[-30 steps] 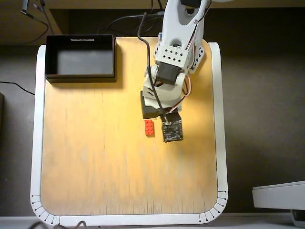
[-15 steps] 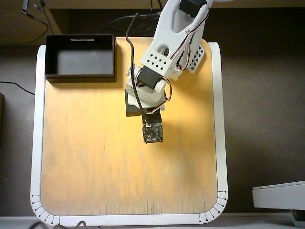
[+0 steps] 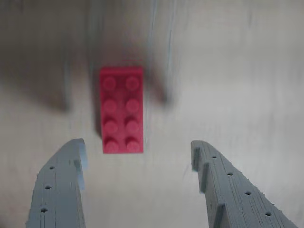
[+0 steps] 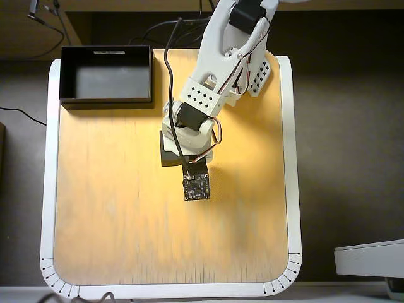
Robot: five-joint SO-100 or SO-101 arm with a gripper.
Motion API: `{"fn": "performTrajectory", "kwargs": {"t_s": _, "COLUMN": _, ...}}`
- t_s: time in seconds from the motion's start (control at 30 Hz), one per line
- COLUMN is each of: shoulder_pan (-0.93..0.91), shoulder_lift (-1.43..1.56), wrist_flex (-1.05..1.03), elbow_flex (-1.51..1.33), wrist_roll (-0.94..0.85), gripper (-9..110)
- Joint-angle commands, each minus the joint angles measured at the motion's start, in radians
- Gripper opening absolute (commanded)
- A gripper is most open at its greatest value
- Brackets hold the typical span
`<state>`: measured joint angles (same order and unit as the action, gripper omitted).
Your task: Grasp a lego block and put it in the bin.
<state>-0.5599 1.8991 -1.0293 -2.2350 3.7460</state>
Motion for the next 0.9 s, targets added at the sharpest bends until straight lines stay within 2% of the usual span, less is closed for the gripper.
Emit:
{"fn": "performTrajectory", "kwargs": {"t_s": 0.0, "shoulder_pan": 0.017, "shoulder_lift": -0.008, "wrist_flex": 0.028, "elbow_flex": 0.129, "wrist_roll": -0.025, "gripper": 23}}
{"fn": "performTrajectory", "kwargs": {"t_s": 0.43, "shoulder_pan": 0.097, "shoulder_lift": -0.072, "wrist_flex": 0.087, "elbow_flex": 0.129, "wrist_roll": -0.104, "gripper": 23}}
{"fn": "performTrajectory", "kwargs": {"t_s": 0.87, "shoulder_pan": 0.092, "shoulder_lift": -0.13, "wrist_flex": 0.132, "elbow_flex": 0.129, "wrist_roll": -0.115, "gripper": 22}}
